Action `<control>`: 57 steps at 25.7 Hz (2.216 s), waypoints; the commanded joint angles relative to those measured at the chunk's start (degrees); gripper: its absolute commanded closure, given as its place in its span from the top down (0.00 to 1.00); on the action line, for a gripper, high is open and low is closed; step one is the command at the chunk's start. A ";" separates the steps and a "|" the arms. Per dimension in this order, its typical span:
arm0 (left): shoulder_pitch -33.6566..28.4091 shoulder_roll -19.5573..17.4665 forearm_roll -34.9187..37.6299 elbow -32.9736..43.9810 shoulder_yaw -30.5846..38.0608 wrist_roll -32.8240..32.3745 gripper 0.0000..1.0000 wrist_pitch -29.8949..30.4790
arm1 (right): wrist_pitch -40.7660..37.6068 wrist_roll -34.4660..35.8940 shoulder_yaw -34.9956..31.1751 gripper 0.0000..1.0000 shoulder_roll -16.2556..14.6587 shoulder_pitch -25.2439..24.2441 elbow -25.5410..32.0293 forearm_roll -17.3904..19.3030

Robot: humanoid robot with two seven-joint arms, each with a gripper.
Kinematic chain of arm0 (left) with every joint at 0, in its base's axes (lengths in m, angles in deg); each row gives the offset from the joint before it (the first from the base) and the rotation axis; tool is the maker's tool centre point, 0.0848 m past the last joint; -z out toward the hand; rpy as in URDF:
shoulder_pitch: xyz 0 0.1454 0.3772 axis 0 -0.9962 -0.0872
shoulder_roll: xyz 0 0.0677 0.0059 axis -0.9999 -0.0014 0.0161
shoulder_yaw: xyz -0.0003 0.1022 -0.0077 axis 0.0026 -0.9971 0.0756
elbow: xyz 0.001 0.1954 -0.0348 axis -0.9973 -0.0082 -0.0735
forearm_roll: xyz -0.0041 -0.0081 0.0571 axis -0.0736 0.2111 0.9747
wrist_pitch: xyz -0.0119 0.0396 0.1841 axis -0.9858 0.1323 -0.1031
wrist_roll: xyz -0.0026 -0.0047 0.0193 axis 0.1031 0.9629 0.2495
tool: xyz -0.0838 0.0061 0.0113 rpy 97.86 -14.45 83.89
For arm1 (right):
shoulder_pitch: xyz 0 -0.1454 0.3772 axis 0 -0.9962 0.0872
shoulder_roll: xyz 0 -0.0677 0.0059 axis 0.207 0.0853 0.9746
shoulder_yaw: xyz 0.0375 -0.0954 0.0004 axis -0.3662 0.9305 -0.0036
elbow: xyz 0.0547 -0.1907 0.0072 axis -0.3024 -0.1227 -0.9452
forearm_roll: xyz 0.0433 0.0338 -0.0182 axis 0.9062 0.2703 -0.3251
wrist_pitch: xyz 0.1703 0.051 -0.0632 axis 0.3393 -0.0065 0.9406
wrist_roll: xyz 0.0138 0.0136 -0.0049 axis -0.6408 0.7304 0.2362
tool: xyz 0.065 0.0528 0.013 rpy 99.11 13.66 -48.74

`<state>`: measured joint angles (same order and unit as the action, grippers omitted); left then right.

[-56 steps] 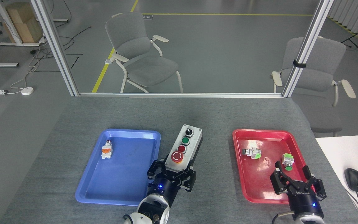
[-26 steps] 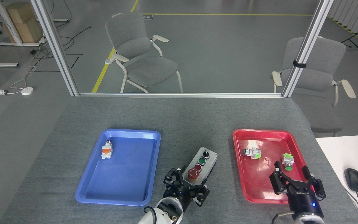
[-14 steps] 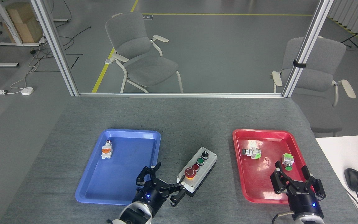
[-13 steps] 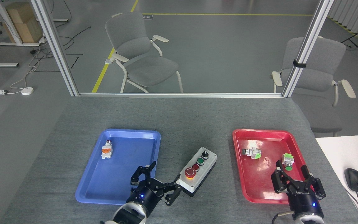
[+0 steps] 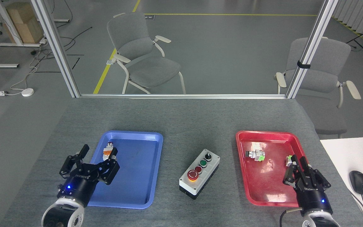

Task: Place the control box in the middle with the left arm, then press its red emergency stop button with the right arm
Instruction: 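Withdraw the left gripper and move the right gripper over the control box, then press down on the red button with the right gripper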

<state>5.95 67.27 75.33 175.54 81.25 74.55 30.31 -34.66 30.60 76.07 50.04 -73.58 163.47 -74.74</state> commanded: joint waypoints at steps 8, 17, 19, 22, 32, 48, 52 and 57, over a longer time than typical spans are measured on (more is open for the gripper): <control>3.41 0.74 -0.36 -6.48 5.79 0.16 0.99 -1.03 | -2.84 0.24 15.37 0.00 6.99 14.07 -10.51 0.32; 3.24 1.00 -0.10 -6.40 6.32 0.16 0.99 -0.76 | -7.94 -7.49 27.15 0.00 9.98 17.41 -15.52 0.23; 3.15 1.00 0.17 -6.48 6.32 0.16 0.99 -0.85 | -8.03 -7.67 27.76 0.00 9.98 17.23 -15.78 0.23; 2.89 1.00 0.17 -6.48 6.23 0.16 0.99 -0.85 | -8.38 -7.67 27.94 0.00 10.07 16.88 -16.31 0.32; 1.39 1.09 0.43 -6.57 5.97 0.33 0.99 -0.85 | -9.08 -7.67 28.64 0.00 11.21 16.62 -23.17 0.32; -5.82 8.82 1.40 -7.63 4.83 3.15 0.99 -0.59 | -9.79 -5.65 27.50 0.00 11.56 17.41 -22.20 0.49; -5.73 9.18 0.34 -7.63 4.83 3.23 0.99 -0.41 | -9.79 -4.50 27.59 0.00 11.56 17.32 -21.41 0.41; -5.81 9.18 0.34 -7.63 4.83 3.23 0.99 -0.41 | -10.14 -5.21 28.47 0.00 11.65 16.97 -21.85 -0.03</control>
<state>0.18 76.44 75.72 167.92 86.09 77.77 29.87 -44.58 25.97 104.18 61.65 -56.38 141.82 -74.54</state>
